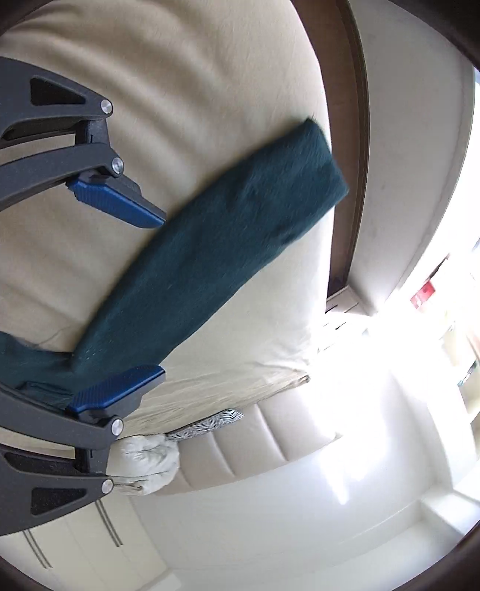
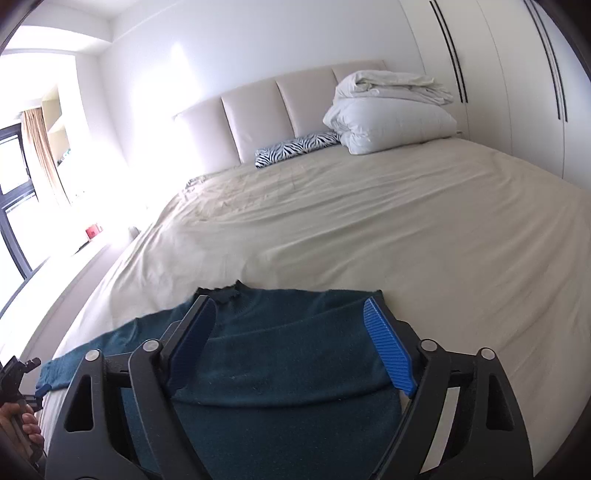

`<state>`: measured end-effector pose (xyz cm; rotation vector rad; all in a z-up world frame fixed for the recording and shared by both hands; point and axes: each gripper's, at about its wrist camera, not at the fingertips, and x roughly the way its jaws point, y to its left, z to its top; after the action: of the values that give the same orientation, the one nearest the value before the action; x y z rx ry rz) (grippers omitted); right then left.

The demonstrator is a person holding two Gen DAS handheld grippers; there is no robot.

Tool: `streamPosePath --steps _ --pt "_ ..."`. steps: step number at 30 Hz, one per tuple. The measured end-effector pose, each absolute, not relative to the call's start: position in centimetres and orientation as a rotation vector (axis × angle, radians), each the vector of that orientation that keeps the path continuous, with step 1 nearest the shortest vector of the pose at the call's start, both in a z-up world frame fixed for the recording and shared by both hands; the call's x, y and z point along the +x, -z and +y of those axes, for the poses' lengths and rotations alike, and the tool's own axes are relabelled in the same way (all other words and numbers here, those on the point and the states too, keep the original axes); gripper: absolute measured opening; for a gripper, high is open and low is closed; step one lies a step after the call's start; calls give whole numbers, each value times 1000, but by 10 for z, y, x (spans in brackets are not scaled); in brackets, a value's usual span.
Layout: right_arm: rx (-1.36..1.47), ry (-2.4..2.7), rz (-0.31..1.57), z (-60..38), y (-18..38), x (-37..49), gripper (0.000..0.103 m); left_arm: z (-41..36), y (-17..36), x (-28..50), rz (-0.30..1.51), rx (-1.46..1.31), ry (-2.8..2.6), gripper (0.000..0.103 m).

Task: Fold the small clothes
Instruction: 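Lift the other sleeve with the left gripper and fold it across the body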

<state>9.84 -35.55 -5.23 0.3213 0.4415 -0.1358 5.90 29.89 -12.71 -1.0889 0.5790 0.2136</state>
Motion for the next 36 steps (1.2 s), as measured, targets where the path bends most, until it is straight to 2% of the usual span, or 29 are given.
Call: streamPosePath --steps 5,10,13,14,15,17,18,20,24,30,33,36 --pt "401 -8 486 -316 37 107 90 348 161 39 518 -1314 -286 78" --pt "461 -79 544 -279 44 115 89 364 179 59 458 -1411 -278 77" --pt "479 -94 556 -268 48 113 86 383 189 77 459 -1443 -281 69" --pt "490 -96 564 -268 51 110 82 387 191 83 466 -1447 -289 57" --pt "497 -96 569 -267 52 110 81 388 195 87 485 -1454 -301 35" --pt "508 -97 569 -269 56 106 76 387 199 92 528 -1462 -326 14" --pt "509 -97 574 -269 58 106 71 383 195 93 533 -1438 -332 11" --pt "513 -94 587 -273 65 108 67 366 174 97 542 -1325 -335 8" --pt "553 -89 610 -288 83 106 64 301 117 124 590 -992 -243 8" --pt "609 -70 634 -307 109 102 62 126 49 170 642 -383 4 8" --pt "632 -60 641 -318 120 100 62 21 48 175 635 -68 124 8" --pt "669 -52 650 -331 130 101 62 -62 71 173 650 168 188 8"
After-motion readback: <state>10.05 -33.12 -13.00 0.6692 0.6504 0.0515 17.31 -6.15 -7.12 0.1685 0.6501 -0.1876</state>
